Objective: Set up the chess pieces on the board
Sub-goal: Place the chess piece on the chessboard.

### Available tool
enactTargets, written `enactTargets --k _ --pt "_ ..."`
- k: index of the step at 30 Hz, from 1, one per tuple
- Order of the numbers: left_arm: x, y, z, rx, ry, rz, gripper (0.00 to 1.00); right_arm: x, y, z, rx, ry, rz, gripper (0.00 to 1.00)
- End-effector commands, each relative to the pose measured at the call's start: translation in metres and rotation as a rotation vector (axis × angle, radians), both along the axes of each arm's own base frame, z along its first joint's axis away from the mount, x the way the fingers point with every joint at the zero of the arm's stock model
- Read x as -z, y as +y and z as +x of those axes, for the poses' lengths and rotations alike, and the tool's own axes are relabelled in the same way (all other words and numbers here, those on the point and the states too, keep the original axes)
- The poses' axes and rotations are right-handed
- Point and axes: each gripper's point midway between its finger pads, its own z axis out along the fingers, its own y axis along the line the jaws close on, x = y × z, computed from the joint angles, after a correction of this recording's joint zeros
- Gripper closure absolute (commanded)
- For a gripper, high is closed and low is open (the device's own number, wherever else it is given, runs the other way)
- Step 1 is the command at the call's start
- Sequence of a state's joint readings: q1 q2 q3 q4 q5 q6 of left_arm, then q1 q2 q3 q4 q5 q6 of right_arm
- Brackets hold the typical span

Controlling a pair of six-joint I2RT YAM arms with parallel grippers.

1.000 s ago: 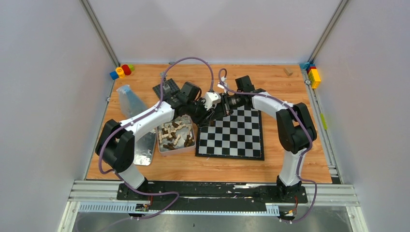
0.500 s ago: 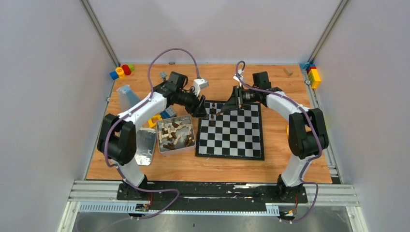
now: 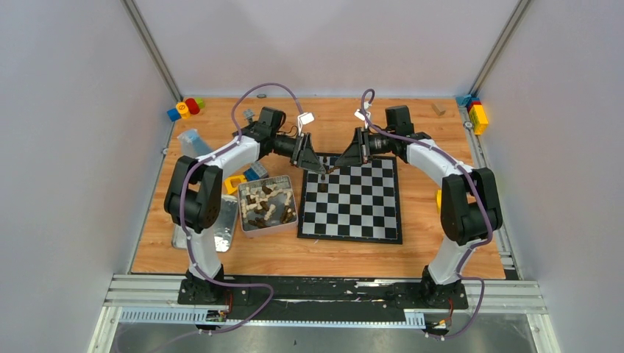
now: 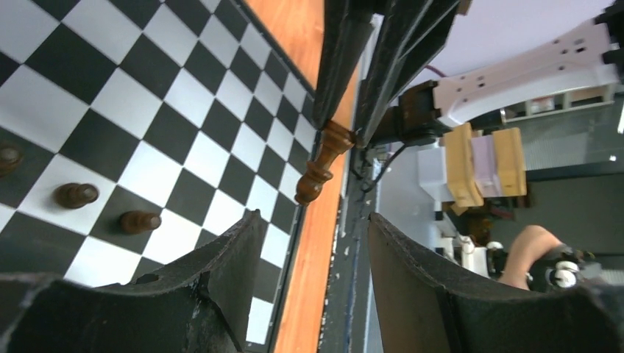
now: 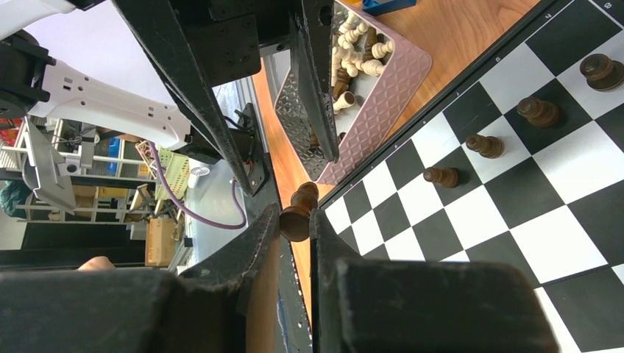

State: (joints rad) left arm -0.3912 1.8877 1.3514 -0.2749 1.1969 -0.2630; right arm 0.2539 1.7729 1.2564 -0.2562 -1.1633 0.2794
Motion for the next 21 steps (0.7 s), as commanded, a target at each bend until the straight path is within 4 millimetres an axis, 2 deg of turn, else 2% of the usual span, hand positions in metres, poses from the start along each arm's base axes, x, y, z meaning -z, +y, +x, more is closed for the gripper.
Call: enactTargets --k 1,12,21 --pt "-0.0319 -0.0087 0.0033 0.053 0.031 -0.121 0.38 -0.0210 0.0019 -0.0004 -0.031 -0.056 0.053 1.00" --pt "-0.0286 -0.0168 0.0121 0.031 0.107 -0.194 0.39 -0.0243 0.0036 -0.0020 -0.051 -0.032 0.084 1.00" --pt "-0.0284 -0.0160 0.0051 0.040 0.144 -0.219 0.44 -0.0220 0.0029 0.0060 -0.038 -0.016 0.085 1.00"
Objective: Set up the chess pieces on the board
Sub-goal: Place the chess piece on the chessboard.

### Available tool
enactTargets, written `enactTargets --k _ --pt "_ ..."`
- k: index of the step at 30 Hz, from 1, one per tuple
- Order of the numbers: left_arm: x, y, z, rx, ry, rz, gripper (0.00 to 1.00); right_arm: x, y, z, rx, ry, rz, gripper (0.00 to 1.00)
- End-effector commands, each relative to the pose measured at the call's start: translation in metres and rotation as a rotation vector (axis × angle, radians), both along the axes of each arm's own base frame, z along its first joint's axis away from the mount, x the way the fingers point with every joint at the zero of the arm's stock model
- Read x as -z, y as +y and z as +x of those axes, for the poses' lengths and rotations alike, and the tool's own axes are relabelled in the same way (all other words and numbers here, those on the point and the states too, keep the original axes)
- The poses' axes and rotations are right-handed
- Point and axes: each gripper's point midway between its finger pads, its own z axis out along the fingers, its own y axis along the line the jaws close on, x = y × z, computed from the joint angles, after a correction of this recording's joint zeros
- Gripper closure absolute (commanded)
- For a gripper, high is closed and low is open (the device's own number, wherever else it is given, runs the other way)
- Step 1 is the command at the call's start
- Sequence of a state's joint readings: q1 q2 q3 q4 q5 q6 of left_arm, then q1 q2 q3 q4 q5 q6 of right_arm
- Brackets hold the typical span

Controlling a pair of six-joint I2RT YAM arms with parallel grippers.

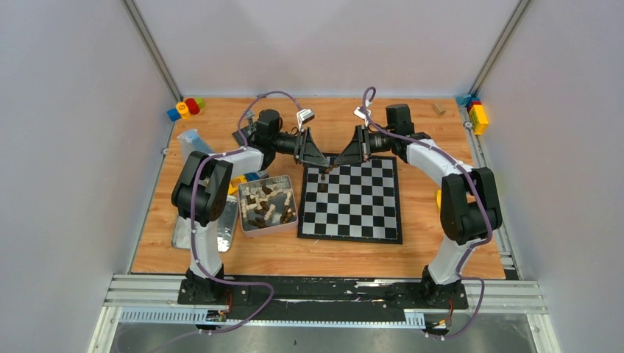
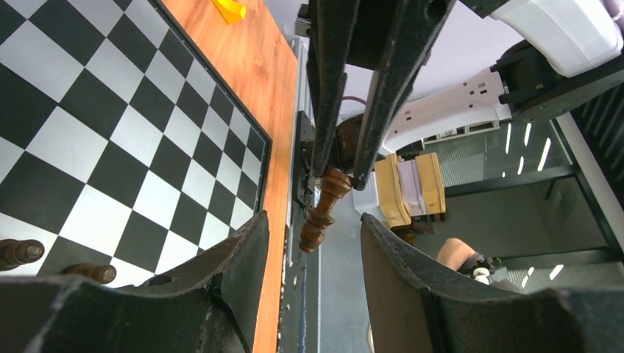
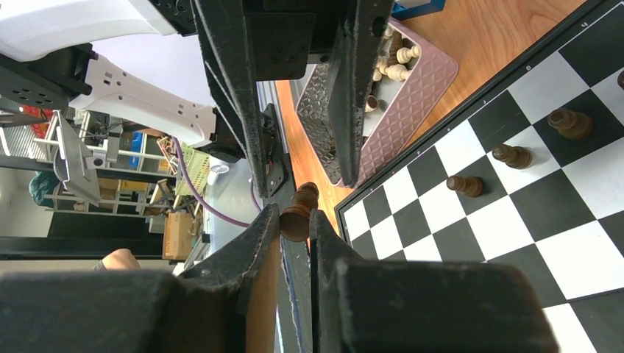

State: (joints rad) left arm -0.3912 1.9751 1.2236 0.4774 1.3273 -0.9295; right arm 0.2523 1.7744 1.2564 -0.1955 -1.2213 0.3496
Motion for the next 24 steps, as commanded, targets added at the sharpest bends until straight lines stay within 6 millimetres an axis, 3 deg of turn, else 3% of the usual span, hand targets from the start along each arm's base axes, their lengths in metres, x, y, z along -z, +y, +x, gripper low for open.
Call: enactTargets --k 1,10,24 --pt "-0.0141 0.0003 -0.0055 0.031 -0.045 -0.046 0.44 -0.0088 -0.0004 0.0099 -0.007 -0.033 0.031 1.00" --pt "-0.0127 -0.0019 -0.0108 0.038 -0.035 -0.042 0.51 -0.0107 -0.0033 0.0163 0.000 -0.026 0.041 1.00" --pt "-0.0053 -0.0080 -0.0147 0.054 -0.031 -0.031 0.46 -0.0167 -0.0030 0.0165 -0.013 -0.020 0.062 1.00"
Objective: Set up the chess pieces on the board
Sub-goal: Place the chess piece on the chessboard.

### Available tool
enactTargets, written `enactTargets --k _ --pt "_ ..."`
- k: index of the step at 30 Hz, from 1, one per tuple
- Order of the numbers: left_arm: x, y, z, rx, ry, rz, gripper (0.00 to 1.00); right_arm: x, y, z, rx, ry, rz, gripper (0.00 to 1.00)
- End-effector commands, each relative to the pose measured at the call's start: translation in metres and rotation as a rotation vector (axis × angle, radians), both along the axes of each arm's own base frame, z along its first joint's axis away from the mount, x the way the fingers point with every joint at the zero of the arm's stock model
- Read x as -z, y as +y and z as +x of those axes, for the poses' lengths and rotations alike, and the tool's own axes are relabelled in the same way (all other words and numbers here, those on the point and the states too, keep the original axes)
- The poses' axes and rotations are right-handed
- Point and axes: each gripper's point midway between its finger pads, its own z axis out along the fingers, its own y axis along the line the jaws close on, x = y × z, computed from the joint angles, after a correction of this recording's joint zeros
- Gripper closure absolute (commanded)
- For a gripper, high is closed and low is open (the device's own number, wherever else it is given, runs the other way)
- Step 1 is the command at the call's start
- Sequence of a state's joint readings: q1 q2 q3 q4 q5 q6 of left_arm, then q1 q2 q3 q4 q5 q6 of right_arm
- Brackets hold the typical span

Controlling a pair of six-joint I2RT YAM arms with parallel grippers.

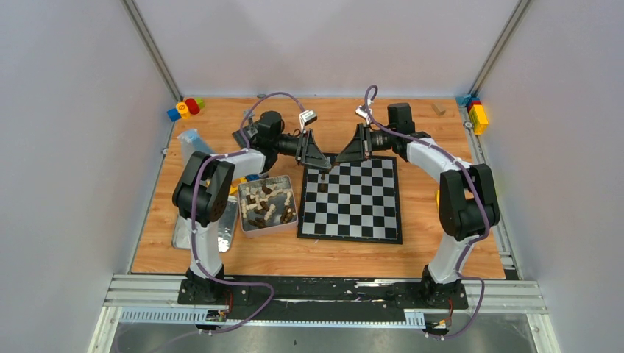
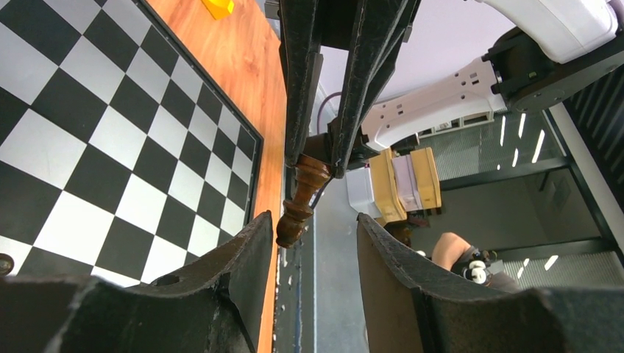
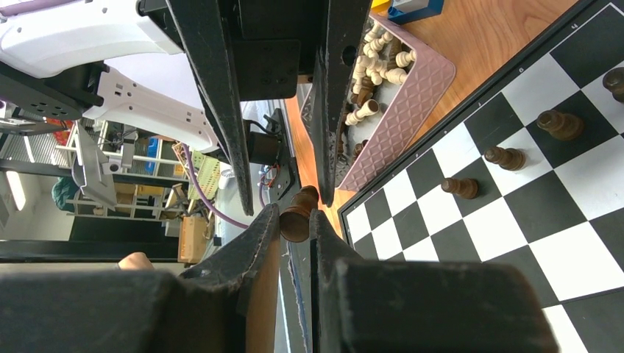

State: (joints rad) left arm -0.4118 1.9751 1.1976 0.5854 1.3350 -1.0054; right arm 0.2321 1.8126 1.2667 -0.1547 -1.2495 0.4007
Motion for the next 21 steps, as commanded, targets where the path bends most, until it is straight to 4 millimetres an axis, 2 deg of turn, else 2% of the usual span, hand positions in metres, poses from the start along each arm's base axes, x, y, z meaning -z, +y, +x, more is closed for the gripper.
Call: enactTargets --k 1,6,11,21 --pt "-0.002 -0.002 -0.005 0.029 -0.033 -0.010 0.46 -0.020 0.001 0.008 -0.018 -0.062 0.040 1.00" --pt "-0.002 -0.002 -0.006 0.030 -0.038 -0.011 0.51 -0.017 -0.003 0.012 -0.005 -0.054 0.039 1.00" --pt "-0.003 -0.002 -0.008 0.035 -0.040 -0.012 0.62 -0.014 -0.007 0.016 0.009 -0.044 0.038 1.00" --pt "-0.004 -0.004 -0.004 0.038 -0.042 -0.016 0.77 0.000 -0.007 0.008 0.001 -0.023 0.033 1.00"
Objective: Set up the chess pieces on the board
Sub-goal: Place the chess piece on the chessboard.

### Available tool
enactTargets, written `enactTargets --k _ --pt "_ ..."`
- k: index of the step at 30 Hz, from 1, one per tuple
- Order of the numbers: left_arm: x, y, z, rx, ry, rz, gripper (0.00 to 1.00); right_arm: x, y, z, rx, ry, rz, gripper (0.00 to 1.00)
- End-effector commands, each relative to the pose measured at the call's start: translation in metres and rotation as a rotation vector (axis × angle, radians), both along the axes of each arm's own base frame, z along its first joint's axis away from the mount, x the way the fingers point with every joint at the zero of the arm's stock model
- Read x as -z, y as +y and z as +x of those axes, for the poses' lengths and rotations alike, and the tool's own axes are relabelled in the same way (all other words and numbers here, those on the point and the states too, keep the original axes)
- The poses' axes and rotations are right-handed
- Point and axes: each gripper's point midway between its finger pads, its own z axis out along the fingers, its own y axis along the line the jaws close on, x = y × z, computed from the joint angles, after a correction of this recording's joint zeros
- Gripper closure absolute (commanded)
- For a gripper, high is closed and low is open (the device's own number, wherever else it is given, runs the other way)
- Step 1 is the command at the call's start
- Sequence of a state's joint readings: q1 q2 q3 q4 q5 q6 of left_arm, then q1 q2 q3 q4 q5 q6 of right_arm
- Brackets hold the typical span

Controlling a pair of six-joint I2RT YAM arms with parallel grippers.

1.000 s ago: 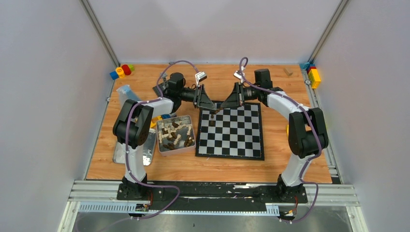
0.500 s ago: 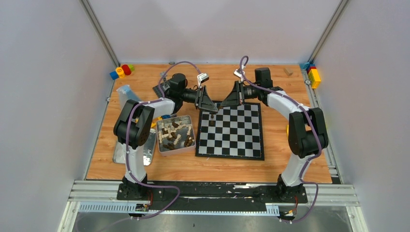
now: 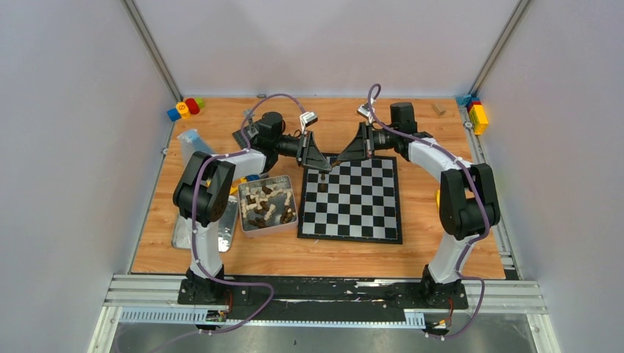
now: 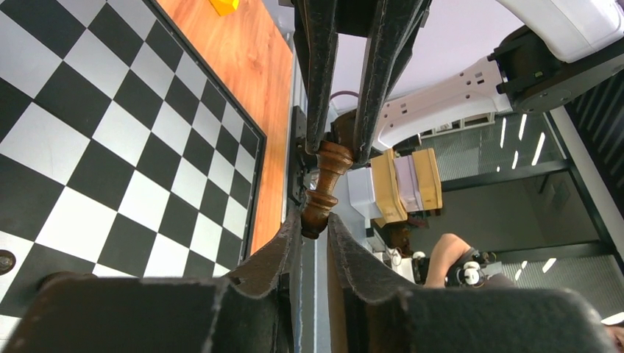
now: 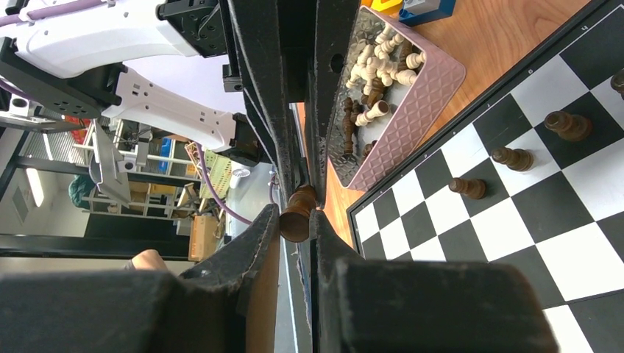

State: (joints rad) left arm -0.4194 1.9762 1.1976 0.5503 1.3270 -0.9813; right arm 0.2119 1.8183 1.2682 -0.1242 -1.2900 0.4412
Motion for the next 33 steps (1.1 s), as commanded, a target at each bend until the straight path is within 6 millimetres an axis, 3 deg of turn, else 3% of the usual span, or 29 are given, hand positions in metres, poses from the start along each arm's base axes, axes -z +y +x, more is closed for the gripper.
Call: enactTargets --k 1,3,6,8,11,12,17,18,19,20,25,28,33 --pt "-0.009 -0.002 -0.002 0.038 -0.051 -0.028 0.81 0.007 -0.001 0.005 0.007 -0.044 0.000 0.99" --pt "-0.010 -0.002 -0.002 0.041 -0.054 -0.030 0.87 0.008 -0.002 0.004 0.011 -0.051 -0.003 0.91" --pt "-0.010 0.000 -0.005 0.040 -0.058 -0.017 0.96 0.005 -0.006 0.010 0.031 -0.075 -0.014 0.68" --pt "0.002 0.005 -0.012 0.021 0.011 0.072 0.98 0.000 -0.013 0.017 0.055 -0.095 -0.025 0.59" --pt "0.014 0.015 -0.016 0.028 -0.198 0.225 1.00 -0.008 -0.028 0.027 0.101 -0.133 -0.039 0.51" --pt "0.019 0.016 -0.014 0.024 -0.312 0.284 1.00 -0.010 -0.033 0.030 0.118 -0.145 -0.046 0.50" --pt "0.022 0.030 -0.022 0.037 -0.483 0.505 1.00 -0.015 -0.055 0.038 0.179 -0.215 -0.085 0.48" --pt "0.025 0.035 -0.016 0.034 -0.549 0.567 1.00 -0.015 -0.059 0.038 0.192 -0.225 -0.100 0.48" --pt "0.029 0.036 -0.026 0.068 -0.551 0.609 1.00 -0.015 -0.061 0.038 0.197 -0.242 -0.113 0.49" --pt "0.031 0.041 -0.022 0.074 -0.597 0.664 1.00 -0.014 -0.064 0.037 0.203 -0.254 -0.127 0.49" --pt "0.052 0.066 -0.040 0.212 -0.650 0.919 1.00 -0.012 -0.071 0.032 0.221 -0.326 -0.194 0.49" --pt "0.052 0.080 -0.046 0.294 -0.693 1.028 1.00 -0.006 -0.076 0.027 0.233 -0.363 -0.236 0.49" --pt "0.053 0.086 -0.053 0.408 -0.735 1.154 1.00 0.005 -0.084 0.020 0.243 -0.424 -0.297 0.50"
